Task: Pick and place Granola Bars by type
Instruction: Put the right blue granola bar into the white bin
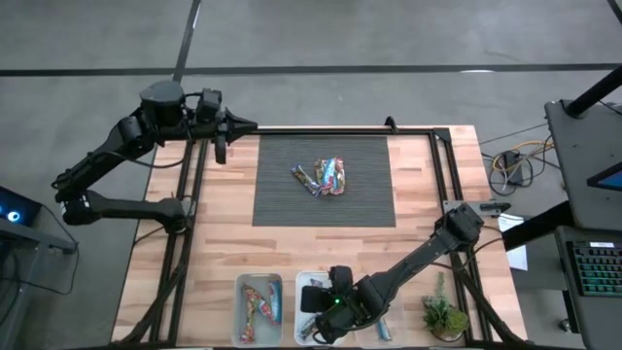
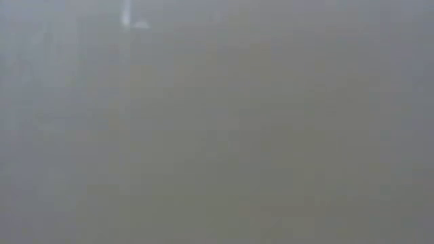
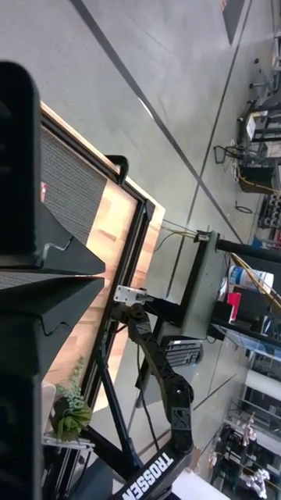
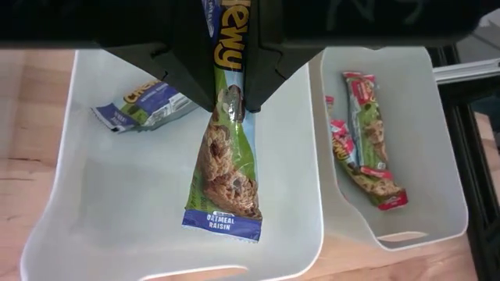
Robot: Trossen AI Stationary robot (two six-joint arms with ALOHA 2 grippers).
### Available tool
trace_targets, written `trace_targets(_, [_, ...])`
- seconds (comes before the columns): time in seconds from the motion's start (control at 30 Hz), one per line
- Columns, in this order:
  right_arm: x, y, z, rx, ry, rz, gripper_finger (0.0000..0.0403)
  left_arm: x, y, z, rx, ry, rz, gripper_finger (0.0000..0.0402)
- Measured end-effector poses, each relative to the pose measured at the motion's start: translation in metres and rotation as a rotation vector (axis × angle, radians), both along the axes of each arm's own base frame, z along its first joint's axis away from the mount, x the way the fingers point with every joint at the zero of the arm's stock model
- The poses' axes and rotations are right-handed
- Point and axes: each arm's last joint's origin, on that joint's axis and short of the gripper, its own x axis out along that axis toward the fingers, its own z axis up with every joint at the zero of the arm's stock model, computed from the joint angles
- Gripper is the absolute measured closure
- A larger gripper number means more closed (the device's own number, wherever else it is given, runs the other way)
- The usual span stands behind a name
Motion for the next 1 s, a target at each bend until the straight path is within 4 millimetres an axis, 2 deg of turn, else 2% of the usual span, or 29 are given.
trace_targets(0.33, [0.001,0.001,-0.011,0.016,-0.010,-0.012,0.0349,0.000,0.000,0.000,-0.004,-0.001,0.001,0.0402])
trace_targets(1.0, [0.001,0.001,-0.011,0.016,-0.015,-0.005,0.0349,0.000,0.000,0.000,-0.003,-0.001,0.001,0.0402])
